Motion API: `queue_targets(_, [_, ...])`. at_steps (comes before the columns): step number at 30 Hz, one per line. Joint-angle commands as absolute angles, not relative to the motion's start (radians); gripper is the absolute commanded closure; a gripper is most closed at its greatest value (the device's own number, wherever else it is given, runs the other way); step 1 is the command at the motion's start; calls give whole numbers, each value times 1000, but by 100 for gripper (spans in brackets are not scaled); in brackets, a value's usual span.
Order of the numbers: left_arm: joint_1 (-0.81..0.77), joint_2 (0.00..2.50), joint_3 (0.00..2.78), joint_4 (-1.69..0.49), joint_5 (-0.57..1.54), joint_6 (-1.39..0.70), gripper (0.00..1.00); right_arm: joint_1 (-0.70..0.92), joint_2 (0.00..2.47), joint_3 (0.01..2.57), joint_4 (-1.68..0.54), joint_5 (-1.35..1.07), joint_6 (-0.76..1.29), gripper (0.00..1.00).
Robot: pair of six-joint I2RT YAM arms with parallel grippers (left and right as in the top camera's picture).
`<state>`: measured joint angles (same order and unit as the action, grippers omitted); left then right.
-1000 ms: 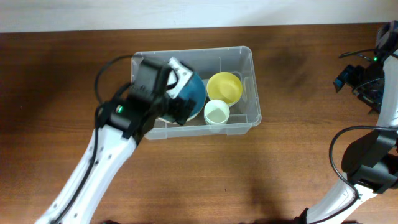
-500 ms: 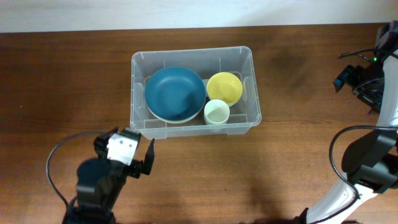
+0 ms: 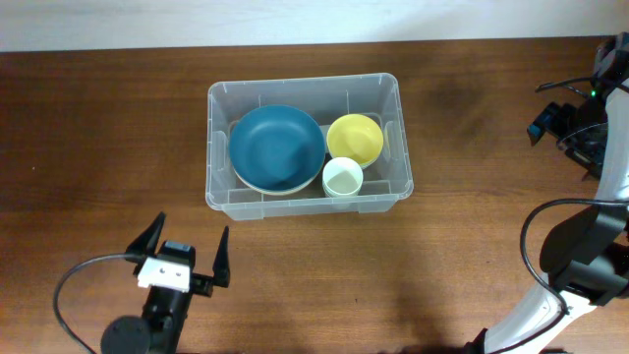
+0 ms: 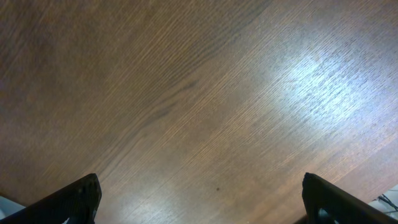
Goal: Pack container
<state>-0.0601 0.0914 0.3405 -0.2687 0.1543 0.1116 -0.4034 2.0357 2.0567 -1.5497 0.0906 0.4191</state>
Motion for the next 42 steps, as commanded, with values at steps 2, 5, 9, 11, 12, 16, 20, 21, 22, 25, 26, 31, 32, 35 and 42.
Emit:
queue_targets(2, [-56, 6, 295, -254, 169, 102, 1, -406, 2037, 2053, -1551, 106, 427, 1])
queue_targets(5, [-56, 5, 259, -198, 171, 101, 1, -406, 2037, 2053, -1551, 106, 427, 1])
queue_targets(9, [-56, 5, 189, -82, 172, 102, 1, -406, 2037, 2053, -1551, 106, 427, 1])
queue_targets(11, [-56, 5, 158, -51, 169, 102, 1, -406, 2037, 2053, -1551, 106, 427, 1])
queue_targets(12, [-56, 5, 138, -35, 168, 102, 1, -406, 2037, 2053, -1551, 106, 427, 1])
queue_targets(16, [-56, 5, 57, 39, 136, 101, 1, -406, 2037, 2053, -1551, 106, 427, 1])
queue_targets(20, [-53, 5, 9, 70, 110, 102, 1, -406, 2037, 2053, -1551, 106, 427, 1])
queue_targets(21, [-50, 5, 9, 66, 110, 102, 1, -406, 2037, 2053, -1551, 106, 427, 1])
queue_targets(22, [-43, 5, 9, 52, 110, 102, 1, -406, 2037, 2053, -1551, 106, 427, 1])
queue_targets(25, [-2, 5, 9, -42, 113, 102, 0, -406, 2037, 2053, -1551, 106, 427, 1])
queue_targets(26, [1, 5, 9, -72, 112, 102, 1, -406, 2037, 2053, -1551, 106, 427, 1])
queue_targets(31, [1, 5, 9, -70, 109, 102, 1, -406, 2037, 2053, -1551, 106, 427, 1])
queue_targets(32, [1, 6, 9, -70, 110, 102, 1, -406, 2037, 2053, -1551, 106, 427, 1])
queue_targets(35, [1, 6, 9, -71, 109, 102, 1, -406, 2037, 2053, -1551, 106, 427, 1])
queue_targets(42, [1, 6, 9, -70, 109, 102, 1, -406, 2037, 2053, -1551, 106, 427, 1])
